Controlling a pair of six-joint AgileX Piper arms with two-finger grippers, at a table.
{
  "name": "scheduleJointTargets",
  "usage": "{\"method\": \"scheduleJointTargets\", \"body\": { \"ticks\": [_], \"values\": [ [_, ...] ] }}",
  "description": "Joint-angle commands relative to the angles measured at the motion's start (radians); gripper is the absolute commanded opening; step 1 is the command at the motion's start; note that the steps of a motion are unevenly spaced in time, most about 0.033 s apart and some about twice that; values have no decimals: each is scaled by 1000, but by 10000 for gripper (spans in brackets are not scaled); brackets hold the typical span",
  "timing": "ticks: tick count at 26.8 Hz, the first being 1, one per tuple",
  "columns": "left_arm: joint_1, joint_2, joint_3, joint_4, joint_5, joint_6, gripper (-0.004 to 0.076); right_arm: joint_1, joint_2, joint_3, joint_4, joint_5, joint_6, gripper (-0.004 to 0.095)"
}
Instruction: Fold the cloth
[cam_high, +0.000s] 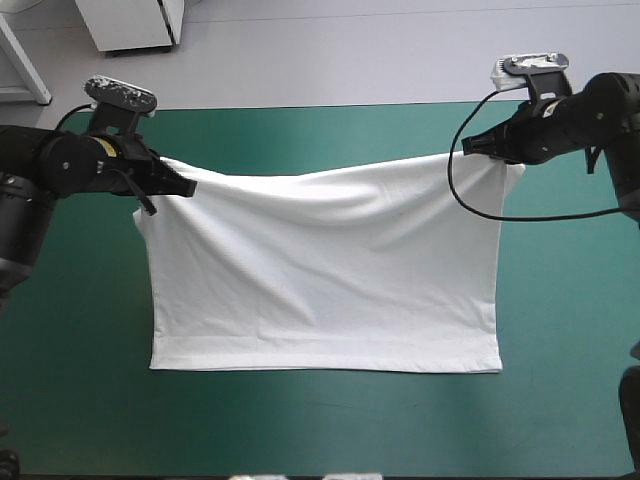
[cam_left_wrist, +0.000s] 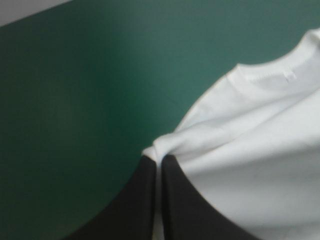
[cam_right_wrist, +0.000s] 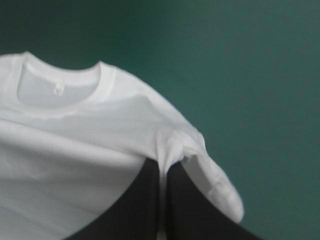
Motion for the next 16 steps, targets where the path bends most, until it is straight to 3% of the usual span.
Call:
{"method": "scheduleJointTargets", "body": {
  "ticks": [1, 11, 16],
  "values": [
    [2, -108, -72, 9, -86, -10, -9, -1, -124, -49, 50, -66, -16, -17],
    [2, -119, -260, 9, -388, -10, -9, -1, -155, -195, 118, -260, -44, -17],
    [2, -48, -265, 9, -473, -10, -9, -1, -97, -242, 136, -407, -51, -17]
  ]
}}
